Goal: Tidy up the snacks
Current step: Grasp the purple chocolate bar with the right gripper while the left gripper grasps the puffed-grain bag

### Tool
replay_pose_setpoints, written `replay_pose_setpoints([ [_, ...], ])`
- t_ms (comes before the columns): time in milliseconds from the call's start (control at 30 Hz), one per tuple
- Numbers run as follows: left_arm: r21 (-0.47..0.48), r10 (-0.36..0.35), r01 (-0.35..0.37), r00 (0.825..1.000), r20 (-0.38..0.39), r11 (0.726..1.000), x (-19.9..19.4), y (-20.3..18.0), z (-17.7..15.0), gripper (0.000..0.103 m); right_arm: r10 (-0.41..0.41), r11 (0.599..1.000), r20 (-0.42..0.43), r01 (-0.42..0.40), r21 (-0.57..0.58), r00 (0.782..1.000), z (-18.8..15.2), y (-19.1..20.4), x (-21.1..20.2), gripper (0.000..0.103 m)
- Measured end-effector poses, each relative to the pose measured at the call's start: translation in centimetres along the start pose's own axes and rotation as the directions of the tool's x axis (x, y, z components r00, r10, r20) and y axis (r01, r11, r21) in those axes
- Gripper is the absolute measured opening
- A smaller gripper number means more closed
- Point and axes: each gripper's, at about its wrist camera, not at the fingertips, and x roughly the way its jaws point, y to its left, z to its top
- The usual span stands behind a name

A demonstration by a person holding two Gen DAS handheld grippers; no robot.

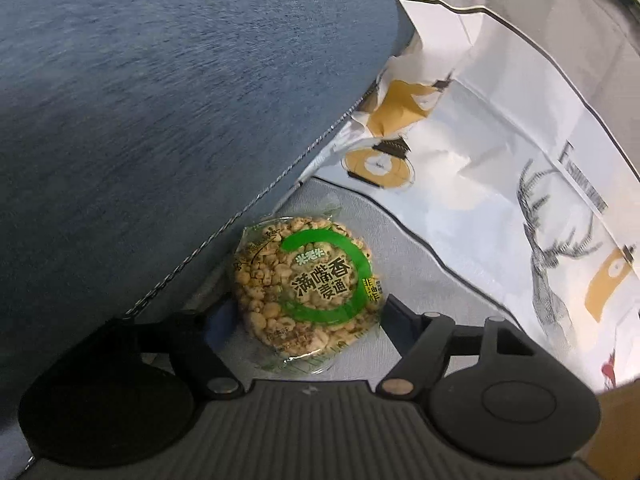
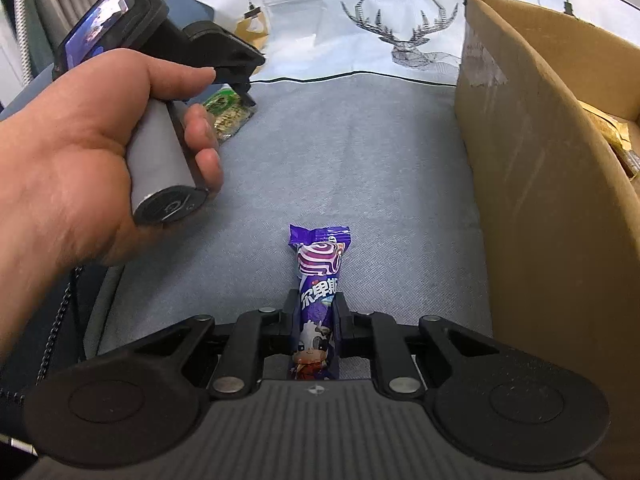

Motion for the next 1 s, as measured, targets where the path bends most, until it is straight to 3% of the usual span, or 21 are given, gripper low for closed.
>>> replay_pose_setpoints([
  [200,0.124,-0.09,0.101,0.992,-0.088,0.987,-3.5,0.4,-2.8,0.08,0.026,0.998,0.001,-0.026,-0.059,1.0,-0.4,0.0,-1.6,0.016],
  [400,0.315,-0.108,0.146,0.985,-0.134,0.938,-8.3,2.6,-7.1,0.08,0.066,0.994,0.014,-0.064,-0.089,0.998,-1.2,-0.8,-5.0,0.016],
  [633,0.319,-0.14,0.211,0.962,-0.233,0.924,-10.7,4.4,-9.5,0.08,0.108,0.988,0.031,-0.104,-0.114,0.994,-4.3,-2.0,-7.5,0.016],
  [733,0.357,-0.084,0.172,0.965,-0.247,0.918,-10.9,4.6,-10.2,0.08,0.118,0.989,0.035,-0.114,-0.095,0.992,-5.1,-2.1,-6.9,0.016],
  [1000,0.291,-0.07,0.14,0.968,-0.239,0.946,-11.3,5.0,-12.6,0.082,0.093,0.991,-0.014,-0.094,-0.097,0.996,-6.3,-2.3,-4.7,0.018],
])
